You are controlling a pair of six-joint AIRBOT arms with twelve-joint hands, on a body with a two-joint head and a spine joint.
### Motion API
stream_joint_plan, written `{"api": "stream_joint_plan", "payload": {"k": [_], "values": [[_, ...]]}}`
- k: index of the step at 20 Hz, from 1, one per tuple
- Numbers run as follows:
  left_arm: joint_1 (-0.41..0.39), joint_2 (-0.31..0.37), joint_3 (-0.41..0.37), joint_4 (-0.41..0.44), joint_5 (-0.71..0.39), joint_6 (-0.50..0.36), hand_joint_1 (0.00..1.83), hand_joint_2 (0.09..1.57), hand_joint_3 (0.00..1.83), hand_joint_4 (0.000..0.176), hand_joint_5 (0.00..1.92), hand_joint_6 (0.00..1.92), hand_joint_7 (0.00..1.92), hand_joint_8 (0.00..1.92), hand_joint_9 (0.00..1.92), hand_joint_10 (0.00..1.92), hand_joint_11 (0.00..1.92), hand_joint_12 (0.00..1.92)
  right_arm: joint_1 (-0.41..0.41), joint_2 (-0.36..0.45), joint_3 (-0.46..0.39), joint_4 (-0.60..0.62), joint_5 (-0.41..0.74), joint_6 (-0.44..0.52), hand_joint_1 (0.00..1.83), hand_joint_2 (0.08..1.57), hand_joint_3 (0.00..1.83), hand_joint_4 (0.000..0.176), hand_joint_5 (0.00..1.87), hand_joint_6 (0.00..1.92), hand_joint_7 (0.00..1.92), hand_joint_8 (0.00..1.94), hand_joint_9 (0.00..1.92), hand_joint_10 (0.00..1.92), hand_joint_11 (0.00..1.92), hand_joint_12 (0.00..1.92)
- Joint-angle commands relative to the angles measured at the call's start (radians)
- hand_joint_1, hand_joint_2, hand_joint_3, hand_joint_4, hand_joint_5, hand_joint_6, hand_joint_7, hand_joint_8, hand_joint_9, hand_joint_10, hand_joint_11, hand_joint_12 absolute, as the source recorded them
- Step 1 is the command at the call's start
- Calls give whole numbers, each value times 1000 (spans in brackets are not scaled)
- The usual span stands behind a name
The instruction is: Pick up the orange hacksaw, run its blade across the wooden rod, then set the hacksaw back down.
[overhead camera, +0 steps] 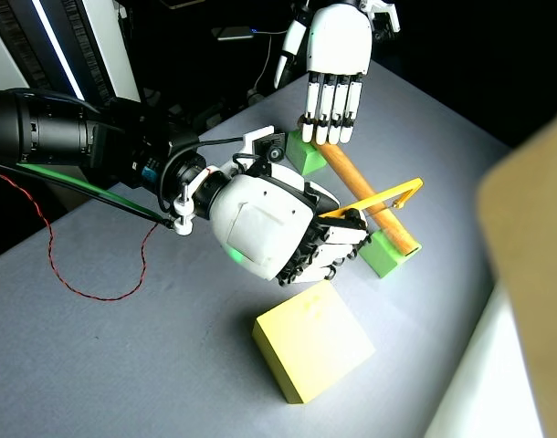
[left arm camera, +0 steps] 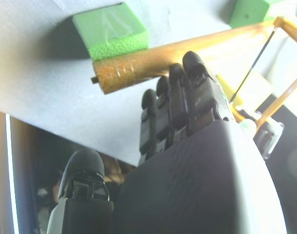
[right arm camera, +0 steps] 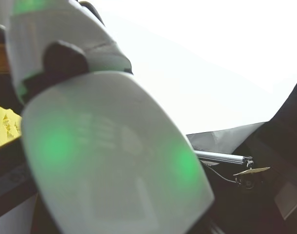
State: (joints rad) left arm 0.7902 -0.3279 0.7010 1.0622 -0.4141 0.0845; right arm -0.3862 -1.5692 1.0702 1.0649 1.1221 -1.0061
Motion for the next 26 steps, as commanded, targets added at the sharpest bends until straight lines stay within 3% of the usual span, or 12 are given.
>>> {"api": "stream_joint_plan", "payload": {"k": [1, 7, 14, 19, 20, 22, 26], "values": [[-9, -3, 1, -17, -20, 0, 0, 1286, 0, 0, 164, 0, 189, 0, 166, 1, 0, 438, 2, -10, 5, -89, 68, 10, 1235, 1136, 0, 0, 875, 1012, 1023, 1077, 1093, 689, 887, 1117], [-12, -4, 1, -17, -23, 0, 31, 1287, 0, 0, 203, 6, 214, 5, 190, 5, 0, 524, 13, -109, 79, -88, 39, 10, 1228, 1142, 0, 0, 884, 1000, 995, 1125, 1079, 687, 883, 1113], [-14, -13, -1, -17, -17, 0, 46, 1282, 0, 0, 175, 1, 179, 3, 148, 2, 0, 410, 31, -205, 157, -57, 37, 8, 1234, 1134, 0, 0, 906, 961, 1004, 1116, 1096, 678, 892, 1121], [-14, -13, -2, -17, -16, 0, 33, 1283, 1, 0, 187, 1, 198, 1, 168, 1, 0, 476, 12, -189, 141, -77, 58, 14, 1236, 1136, 1, 0, 875, 1005, 1020, 1089, 1104, 659, 891, 1108], [-14, -13, -2, -17, -16, 0, 16, 1289, 3, 0, 183, 2, 198, 1, 170, 1, 0, 476, 6, -181, 140, -86, 59, 15, 1239, 1118, 1, 0, 933, 929, 1036, 1053, 1128, 625, 922, 1067], [-14, -13, -2, -17, -16, 0, 4, 1294, 3, 0, 177, 1, 191, 0, 160, 2, 0, 437, -1, -167, 141, -108, 72, 18, 1231, 1141, 0, 0, 883, 994, 1000, 1122, 1106, 654, 891, 1122], [-14, -13, -3, -17, -16, 0, 32, 1284, 0, 0, 187, 3, 190, 2, 148, 2, 0, 410, -4, -147, 145, -145, 145, 3, 1226, 1130, 0, 0, 937, 942, 988, 1111, 1096, 653, 887, 1116]]}}
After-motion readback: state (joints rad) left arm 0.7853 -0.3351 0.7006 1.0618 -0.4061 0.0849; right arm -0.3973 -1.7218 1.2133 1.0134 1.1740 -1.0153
